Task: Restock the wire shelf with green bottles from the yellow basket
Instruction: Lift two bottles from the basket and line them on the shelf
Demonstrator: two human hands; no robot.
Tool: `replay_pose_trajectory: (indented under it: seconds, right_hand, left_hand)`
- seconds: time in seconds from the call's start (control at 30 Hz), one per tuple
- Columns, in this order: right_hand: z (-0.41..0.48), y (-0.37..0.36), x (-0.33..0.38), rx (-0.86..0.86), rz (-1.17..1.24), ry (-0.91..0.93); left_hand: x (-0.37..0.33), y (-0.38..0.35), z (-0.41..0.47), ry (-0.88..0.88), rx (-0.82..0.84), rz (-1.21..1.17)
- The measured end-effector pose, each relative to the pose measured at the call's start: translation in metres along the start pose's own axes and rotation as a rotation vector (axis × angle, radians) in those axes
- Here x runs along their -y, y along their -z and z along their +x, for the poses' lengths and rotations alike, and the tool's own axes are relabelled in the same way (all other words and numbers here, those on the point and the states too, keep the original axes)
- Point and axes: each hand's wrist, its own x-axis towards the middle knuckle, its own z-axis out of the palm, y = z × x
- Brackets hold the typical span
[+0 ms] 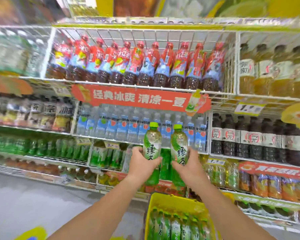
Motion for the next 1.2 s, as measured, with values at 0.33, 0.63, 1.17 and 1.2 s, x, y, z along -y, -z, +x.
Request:
replay_pose_trajectory:
  seconds: [0.33, 0.63, 1.17, 1.2]
  right_hand:
    - [-0.018, -0.04, 0.071, 0.274, -0.043, 0.229]
    - [-0.082, -0.165, 0.158, 0.494, -0.049, 0.433]
    - [-0.197, -0.453, 0.313, 0.664, 0.008, 0.538]
    - [-0.201, -0.468, 0.321, 0.671, 0.012, 0.535]
  left_hand:
    - [0.004, 0.093, -0.061, 0.107, -0.327, -0.098]
    - [0.061, 0.234, -0.108, 0.186, -0.635, -0.144]
    - [0.178, 0.532, -0.139, 0.265, -0.886, -0.136]
    - [0.184, 0.548, -0.138, 0.277, -0.892, -0.131]
